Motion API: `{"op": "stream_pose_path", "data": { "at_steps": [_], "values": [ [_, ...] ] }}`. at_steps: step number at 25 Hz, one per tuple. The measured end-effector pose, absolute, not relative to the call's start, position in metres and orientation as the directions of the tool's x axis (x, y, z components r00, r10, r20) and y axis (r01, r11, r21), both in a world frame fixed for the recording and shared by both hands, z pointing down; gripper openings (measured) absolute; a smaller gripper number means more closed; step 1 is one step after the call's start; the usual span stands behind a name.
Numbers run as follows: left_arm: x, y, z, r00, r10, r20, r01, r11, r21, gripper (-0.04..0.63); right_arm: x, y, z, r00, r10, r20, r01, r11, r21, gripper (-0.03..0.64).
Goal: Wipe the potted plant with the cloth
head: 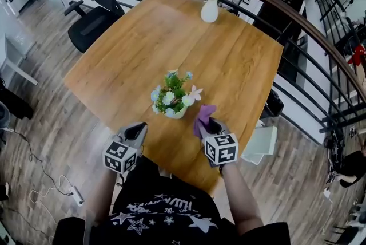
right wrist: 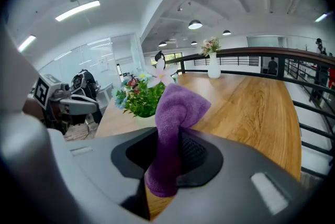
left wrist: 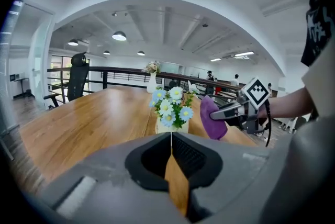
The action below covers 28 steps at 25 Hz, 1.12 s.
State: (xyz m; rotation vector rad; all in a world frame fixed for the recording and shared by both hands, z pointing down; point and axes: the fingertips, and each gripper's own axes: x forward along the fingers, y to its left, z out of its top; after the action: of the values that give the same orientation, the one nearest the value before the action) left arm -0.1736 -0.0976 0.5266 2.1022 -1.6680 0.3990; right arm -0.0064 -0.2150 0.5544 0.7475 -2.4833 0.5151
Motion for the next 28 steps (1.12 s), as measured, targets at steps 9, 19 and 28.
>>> {"op": "stream_pose_path", "data": {
  "at_steps": [9, 19, 28],
  "values": [
    [-0.184, -0.136, 0.565, 0.483, -0.716, 0.503, -0.863, -0.485, 0.139, 0.131, -0.019, -0.233, 0.589, -0.642, -0.445, 0.624, -0.704, 0.664, -0.250, 0.106],
    [-0.168, -0.165, 0.592, 0.655, -0.558, 0.509, -0.654, -0.756, 0.012, 0.344, -0.036, -0.249, 0.602, -0.627, -0.426, 0.653, -0.674, 0.717, -0.179, 0.104],
    [-0.161, -0.193, 0.600, 0.747, -0.466, 0.475, -0.506, -0.861, -0.048, 0.351, -0.053, -0.258, 0.614, -0.660, -0.314, 0.682, -0.560, 0.812, -0.168, 0.104]
  ]
}}
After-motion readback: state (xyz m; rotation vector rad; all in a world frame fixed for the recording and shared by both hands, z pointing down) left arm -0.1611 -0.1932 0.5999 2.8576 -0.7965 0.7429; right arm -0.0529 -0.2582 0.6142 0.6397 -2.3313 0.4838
